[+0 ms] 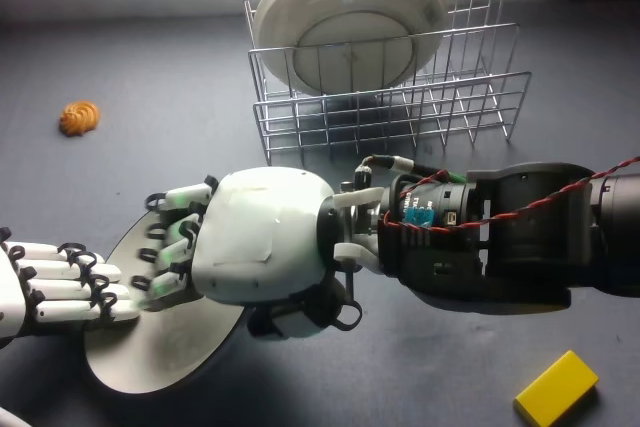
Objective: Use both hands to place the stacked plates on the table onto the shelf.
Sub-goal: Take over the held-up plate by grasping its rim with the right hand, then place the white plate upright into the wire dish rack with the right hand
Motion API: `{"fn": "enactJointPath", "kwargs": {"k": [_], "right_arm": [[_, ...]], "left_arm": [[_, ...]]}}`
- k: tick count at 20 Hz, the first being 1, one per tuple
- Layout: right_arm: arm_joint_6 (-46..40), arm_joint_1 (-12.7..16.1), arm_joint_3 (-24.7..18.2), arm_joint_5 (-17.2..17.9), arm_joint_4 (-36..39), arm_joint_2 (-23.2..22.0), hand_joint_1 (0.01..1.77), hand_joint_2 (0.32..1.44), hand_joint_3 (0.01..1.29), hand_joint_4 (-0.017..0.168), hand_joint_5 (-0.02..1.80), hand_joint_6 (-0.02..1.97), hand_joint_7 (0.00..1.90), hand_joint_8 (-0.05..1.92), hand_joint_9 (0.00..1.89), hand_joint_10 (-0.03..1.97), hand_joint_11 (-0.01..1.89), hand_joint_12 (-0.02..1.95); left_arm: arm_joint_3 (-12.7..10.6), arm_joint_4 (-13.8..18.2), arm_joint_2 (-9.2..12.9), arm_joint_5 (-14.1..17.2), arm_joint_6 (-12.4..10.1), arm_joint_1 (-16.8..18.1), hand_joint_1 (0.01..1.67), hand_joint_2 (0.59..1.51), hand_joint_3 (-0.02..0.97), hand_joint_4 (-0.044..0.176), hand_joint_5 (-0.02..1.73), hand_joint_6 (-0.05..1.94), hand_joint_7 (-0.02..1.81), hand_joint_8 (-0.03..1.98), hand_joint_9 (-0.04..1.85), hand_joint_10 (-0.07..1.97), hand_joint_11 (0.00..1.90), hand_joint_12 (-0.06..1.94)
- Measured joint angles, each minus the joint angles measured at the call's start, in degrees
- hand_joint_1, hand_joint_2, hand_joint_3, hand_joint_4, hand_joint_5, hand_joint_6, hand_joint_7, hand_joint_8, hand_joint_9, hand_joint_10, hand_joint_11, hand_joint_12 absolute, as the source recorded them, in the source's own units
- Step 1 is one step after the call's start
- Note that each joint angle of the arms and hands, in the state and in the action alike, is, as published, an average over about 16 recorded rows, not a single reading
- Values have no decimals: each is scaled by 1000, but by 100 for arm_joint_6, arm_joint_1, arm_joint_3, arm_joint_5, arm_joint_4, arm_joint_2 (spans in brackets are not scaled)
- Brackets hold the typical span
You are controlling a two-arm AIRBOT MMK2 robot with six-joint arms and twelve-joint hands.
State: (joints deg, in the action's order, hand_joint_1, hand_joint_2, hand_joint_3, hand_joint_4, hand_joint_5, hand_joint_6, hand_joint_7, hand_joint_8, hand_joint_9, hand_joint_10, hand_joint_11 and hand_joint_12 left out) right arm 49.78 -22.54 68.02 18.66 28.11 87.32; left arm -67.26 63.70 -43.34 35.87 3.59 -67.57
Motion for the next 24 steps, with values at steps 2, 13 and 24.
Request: {"fn": "enactJointPath", "kwargs": {"k": [2, 13, 24], "right_arm": [[42, 0, 9, 34, -27, 22, 1248, 1035, 11, 5, 477, 174, 490, 169, 532, 15, 310, 666], [38, 30, 6, 242, -35, 5, 1187, 1024, 12, 7, 804, 590, 892, 633, 1121, 12, 817, 900], [-242, 223, -134, 291, -15, -297, 1190, 1011, 11, -4, 842, 794, 979, 771, 1213, 3, 856, 973]], "left_arm": [[-6, -21, 3, 4, 0, 5, 15, 1117, 0, -10, -9, -37, -8, -5, -26, -56, 15, 12], [-115, -496, 241, -132, -1, 445, 14, 1115, 0, 0, 15, -6, 11, 4, -2, -57, 15, 11], [-444, -835, 637, 7, 39, 1358, 14, 1109, 1, 2, 32, 9, 23, 8, 20, -57, 16, 11]]}}
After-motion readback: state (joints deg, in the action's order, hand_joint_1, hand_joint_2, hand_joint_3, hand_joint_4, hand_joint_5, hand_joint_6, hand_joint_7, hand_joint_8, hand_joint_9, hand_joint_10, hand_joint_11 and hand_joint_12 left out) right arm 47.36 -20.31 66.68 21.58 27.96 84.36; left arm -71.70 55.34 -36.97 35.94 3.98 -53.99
